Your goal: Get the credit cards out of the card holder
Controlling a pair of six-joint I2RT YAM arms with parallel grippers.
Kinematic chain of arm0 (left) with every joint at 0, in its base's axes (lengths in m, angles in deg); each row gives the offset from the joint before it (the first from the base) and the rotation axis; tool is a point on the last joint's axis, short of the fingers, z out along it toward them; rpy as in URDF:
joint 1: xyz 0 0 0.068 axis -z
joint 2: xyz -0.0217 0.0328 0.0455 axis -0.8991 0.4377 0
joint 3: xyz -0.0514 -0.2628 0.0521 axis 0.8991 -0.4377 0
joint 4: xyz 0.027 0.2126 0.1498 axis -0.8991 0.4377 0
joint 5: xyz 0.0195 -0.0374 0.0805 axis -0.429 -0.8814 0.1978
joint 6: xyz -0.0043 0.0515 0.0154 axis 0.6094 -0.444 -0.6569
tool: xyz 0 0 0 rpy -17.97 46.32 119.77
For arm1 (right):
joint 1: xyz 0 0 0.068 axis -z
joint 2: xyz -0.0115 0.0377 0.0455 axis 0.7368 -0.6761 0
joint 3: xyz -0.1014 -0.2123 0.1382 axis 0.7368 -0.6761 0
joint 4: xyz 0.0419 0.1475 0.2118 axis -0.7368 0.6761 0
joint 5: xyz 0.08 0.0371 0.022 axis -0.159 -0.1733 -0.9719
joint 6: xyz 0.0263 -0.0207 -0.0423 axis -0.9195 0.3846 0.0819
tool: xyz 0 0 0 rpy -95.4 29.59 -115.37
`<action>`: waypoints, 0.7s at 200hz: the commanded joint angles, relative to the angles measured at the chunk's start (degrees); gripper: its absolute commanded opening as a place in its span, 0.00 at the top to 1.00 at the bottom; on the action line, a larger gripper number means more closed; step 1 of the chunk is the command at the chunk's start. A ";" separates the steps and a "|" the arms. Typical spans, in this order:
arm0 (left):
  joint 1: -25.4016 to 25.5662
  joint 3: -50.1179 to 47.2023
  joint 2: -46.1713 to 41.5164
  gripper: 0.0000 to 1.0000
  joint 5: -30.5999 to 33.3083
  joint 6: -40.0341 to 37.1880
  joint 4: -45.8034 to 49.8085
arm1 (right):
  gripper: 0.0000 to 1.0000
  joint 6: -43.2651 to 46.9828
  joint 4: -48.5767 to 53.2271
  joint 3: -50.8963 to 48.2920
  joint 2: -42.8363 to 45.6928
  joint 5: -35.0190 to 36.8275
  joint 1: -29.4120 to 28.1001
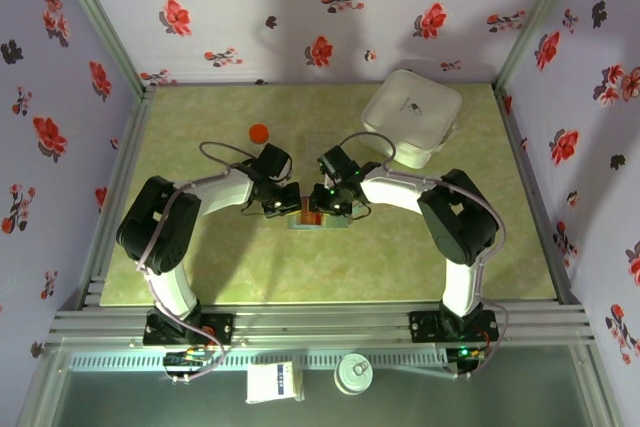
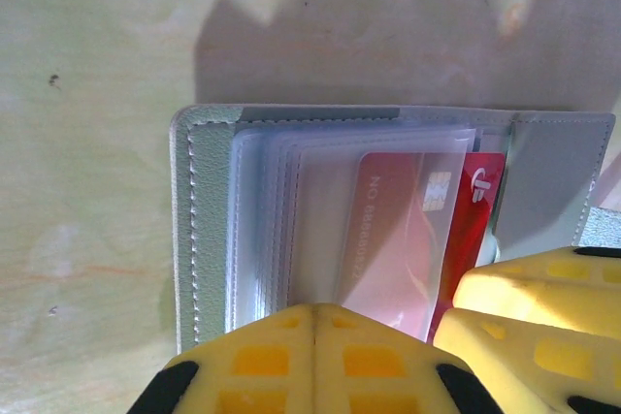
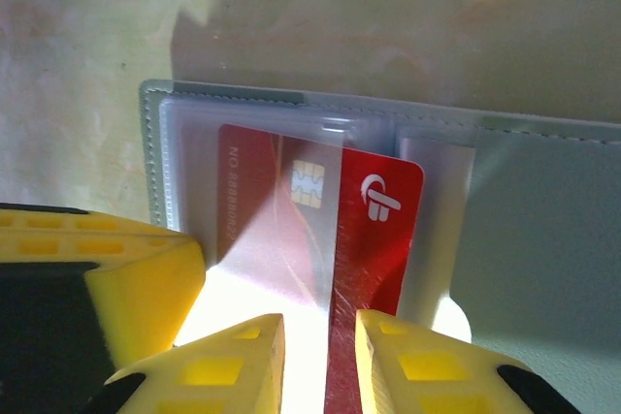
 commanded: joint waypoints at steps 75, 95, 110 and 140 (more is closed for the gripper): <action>0.34 -0.18 -0.50 1.00 2.60 -1.52 3.88 | 0.74 4.06 5.78 2.00 0.07 4.88 0.58; 0.39 0.38 -1.20 1.00 2.32 -1.37 3.85 | 0.74 3.89 4.76 1.53 1.04 2.75 0.58; 0.34 0.82 -1.90 1.00 1.92 -1.03 3.50 | 0.74 3.23 3.61 0.70 1.98 1.32 0.67; 0.41 2.04 -2.73 1.00 0.54 -0.53 3.20 | 0.74 2.04 2.14 -1.27 4.36 0.75 1.49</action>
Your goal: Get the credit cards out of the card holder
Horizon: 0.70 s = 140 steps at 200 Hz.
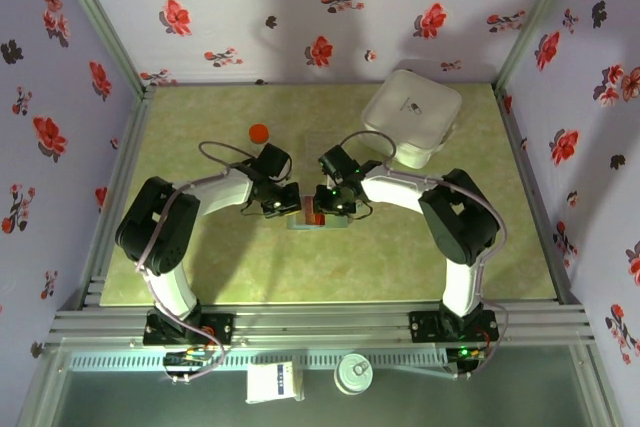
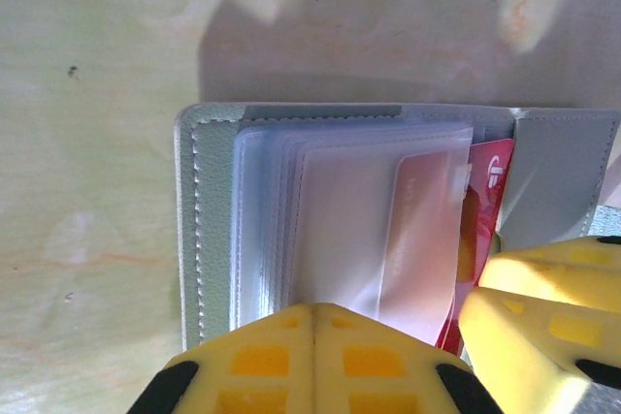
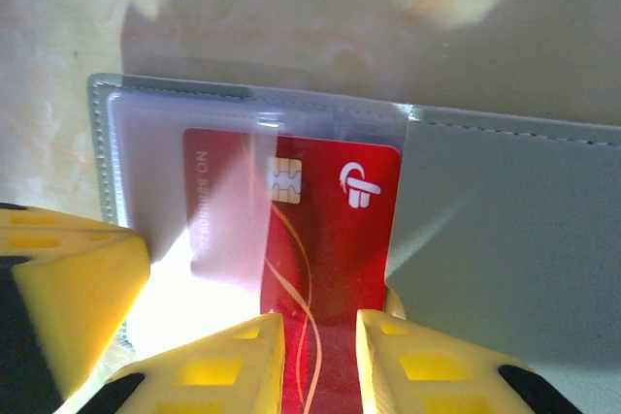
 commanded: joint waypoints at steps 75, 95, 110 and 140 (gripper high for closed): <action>1.09 3.12 1.14 1.00 -1.12 -1.21 2.21 | 0.65 -1.50 -2.06 -2.54 2.55 -1.94 2.80; 1.18 3.35 1.50 1.00 -1.96 -1.43 1.69 | 0.66 -1.83 -3.13 -2.92 2.02 -3.10 2.97; 1.22 3.38 1.79 1.00 -2.11 -1.73 1.81 | 0.67 -2.29 -4.10 -3.31 1.53 -4.09 3.15; 1.23 3.55 3.00 1.00 -1.68 -2.79 3.01 | 0.68 -2.81 -5.26 -3.50 0.28 -5.45 3.24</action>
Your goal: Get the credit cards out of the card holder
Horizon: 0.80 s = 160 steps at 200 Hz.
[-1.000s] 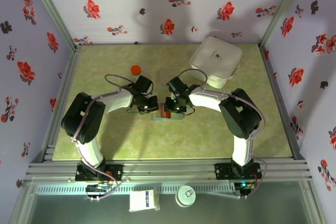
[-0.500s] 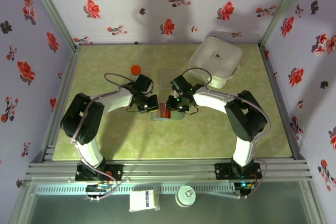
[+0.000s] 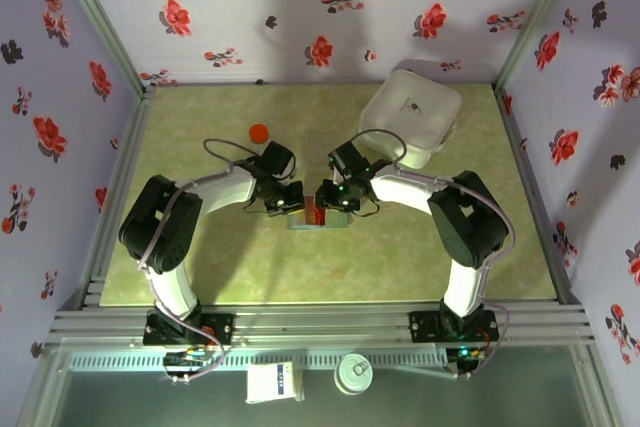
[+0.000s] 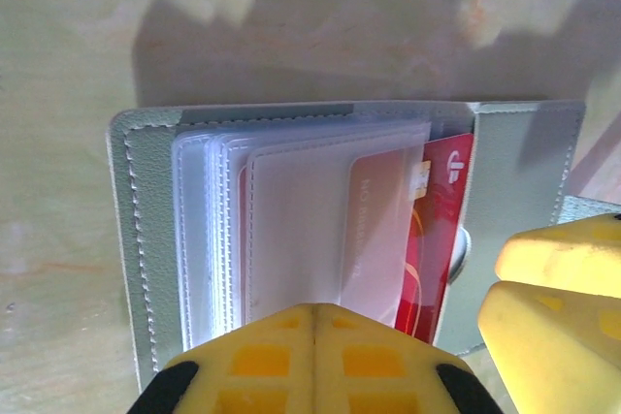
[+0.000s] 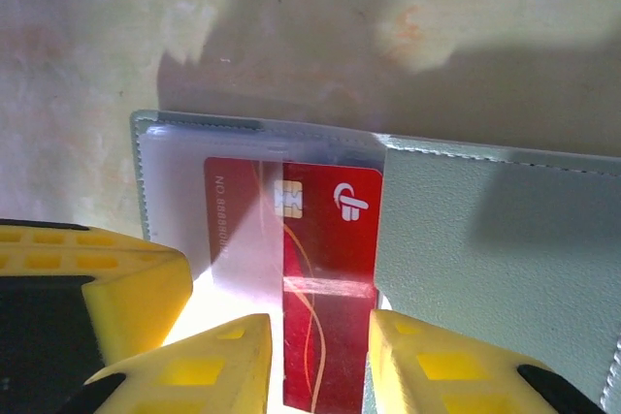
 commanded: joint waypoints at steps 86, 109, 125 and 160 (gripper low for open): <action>0.44 2.54 3.70 1.00 2.42 -4.05 6.03 | 0.72 -3.45 -6.18 -2.55 -3.29 -6.19 1.65; 0.43 2.58 3.59 1.00 2.42 -3.96 6.04 | 0.74 -4.23 -8.13 -3.19 -3.08 -7.62 1.92; 0.44 2.60 3.44 1.00 2.44 -3.98 6.12 | 0.77 -4.27 -8.46 -3.30 -2.84 -8.01 2.05; 0.43 2.67 3.38 1.00 2.46 -4.03 6.51 | 0.81 -5.47 -11.22 -4.28 -3.02 -9.76 2.40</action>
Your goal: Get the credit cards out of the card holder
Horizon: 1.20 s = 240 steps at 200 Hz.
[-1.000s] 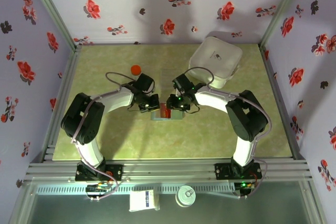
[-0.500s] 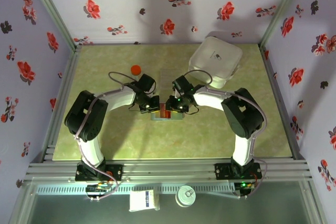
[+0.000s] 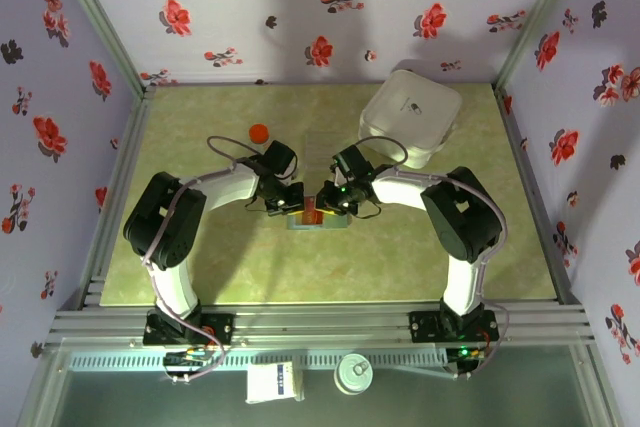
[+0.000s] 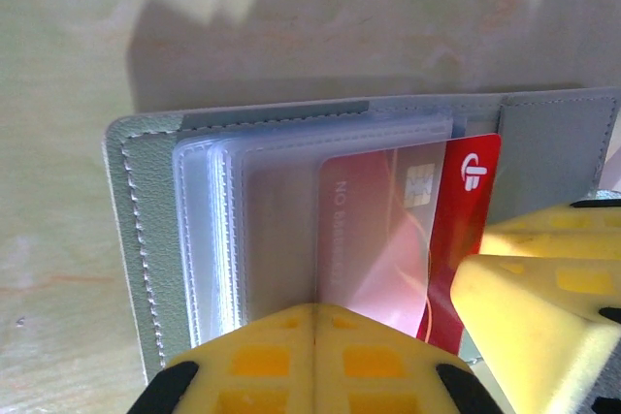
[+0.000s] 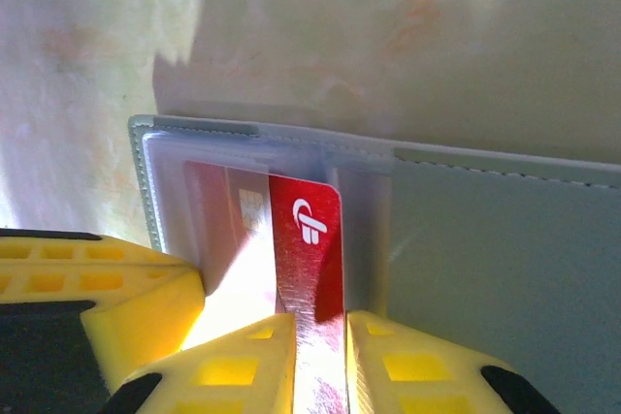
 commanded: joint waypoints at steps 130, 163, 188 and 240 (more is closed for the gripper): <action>0.39 1.31 1.90 1.00 1.81 -1.22 4.08 | 0.91 -3.51 -7.57 -4.59 0.91 -4.16 2.54; 0.39 1.40 1.81 1.00 1.80 -0.99 4.01 | 0.92 -3.12 -7.15 -6.43 2.94 -3.98 3.57; 0.39 1.49 1.63 1.00 1.75 -0.95 3.79 | 0.93 -1.64 -4.79 -7.36 5.30 -3.11 4.50; 0.31 1.49 -1.08 1.00 0.11 0.08 1.47 | 0.95 0.92 0.07 -6.70 10.62 -0.98 5.79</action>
